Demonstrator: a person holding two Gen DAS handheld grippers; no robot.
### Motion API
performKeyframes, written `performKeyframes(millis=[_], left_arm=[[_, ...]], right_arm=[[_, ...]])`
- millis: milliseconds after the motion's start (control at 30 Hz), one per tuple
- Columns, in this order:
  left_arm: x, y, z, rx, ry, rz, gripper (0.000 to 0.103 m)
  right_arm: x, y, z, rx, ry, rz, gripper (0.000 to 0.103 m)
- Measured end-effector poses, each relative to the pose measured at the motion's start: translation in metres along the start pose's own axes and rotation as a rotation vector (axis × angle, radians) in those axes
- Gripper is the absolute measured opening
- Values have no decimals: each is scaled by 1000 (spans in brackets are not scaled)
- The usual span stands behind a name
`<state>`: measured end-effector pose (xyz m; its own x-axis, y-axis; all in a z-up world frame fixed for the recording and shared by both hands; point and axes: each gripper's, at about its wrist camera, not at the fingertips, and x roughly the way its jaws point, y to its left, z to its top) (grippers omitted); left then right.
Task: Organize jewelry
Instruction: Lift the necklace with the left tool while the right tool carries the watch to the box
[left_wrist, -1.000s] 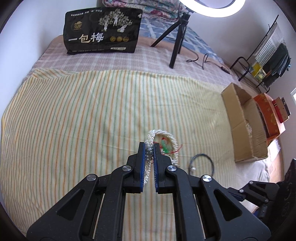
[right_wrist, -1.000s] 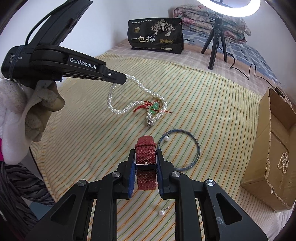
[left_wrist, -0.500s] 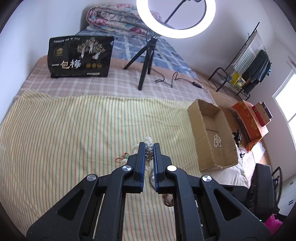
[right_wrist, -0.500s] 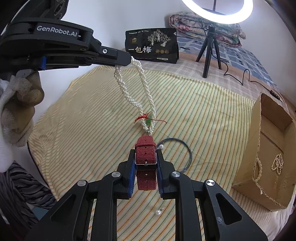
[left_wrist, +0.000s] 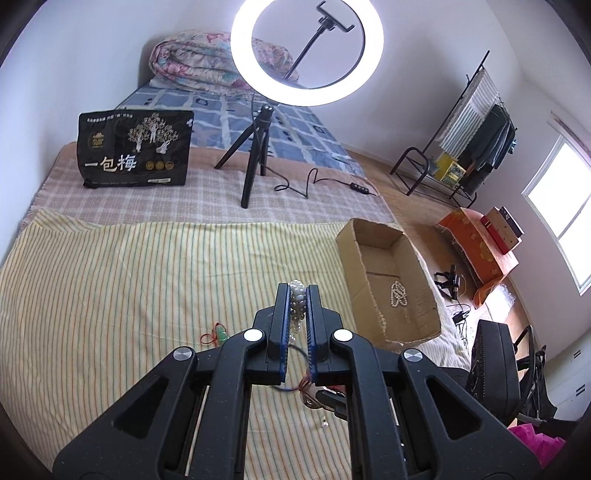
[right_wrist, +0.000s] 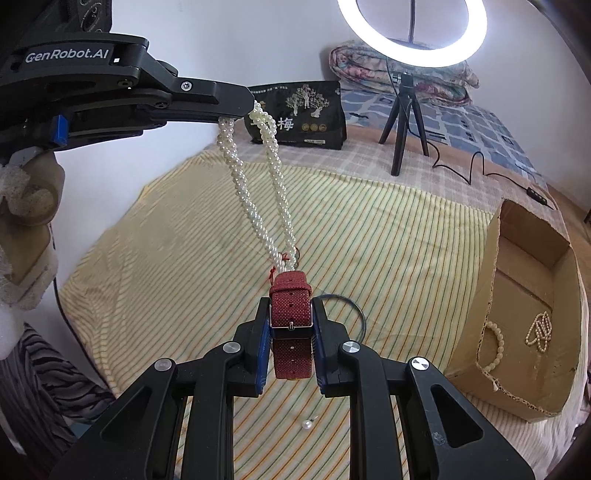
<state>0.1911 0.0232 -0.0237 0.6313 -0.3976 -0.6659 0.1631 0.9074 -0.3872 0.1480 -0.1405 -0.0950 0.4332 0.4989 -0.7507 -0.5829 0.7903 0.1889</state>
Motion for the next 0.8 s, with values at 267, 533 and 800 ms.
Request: performKeyframes(millis=[267,533,800], left_arm=[[-8,-18,4,22,-23,-35,6],[-10,-38,10,45,-39,-72,6],[-4,-64,15,66,-39,-112,6]], right_arm=[[-21,-8,8,10,-59,-7,18],[-38,-32,13,56,-101,-45,18],[-63,-72,14,128,-150,-108,18]])
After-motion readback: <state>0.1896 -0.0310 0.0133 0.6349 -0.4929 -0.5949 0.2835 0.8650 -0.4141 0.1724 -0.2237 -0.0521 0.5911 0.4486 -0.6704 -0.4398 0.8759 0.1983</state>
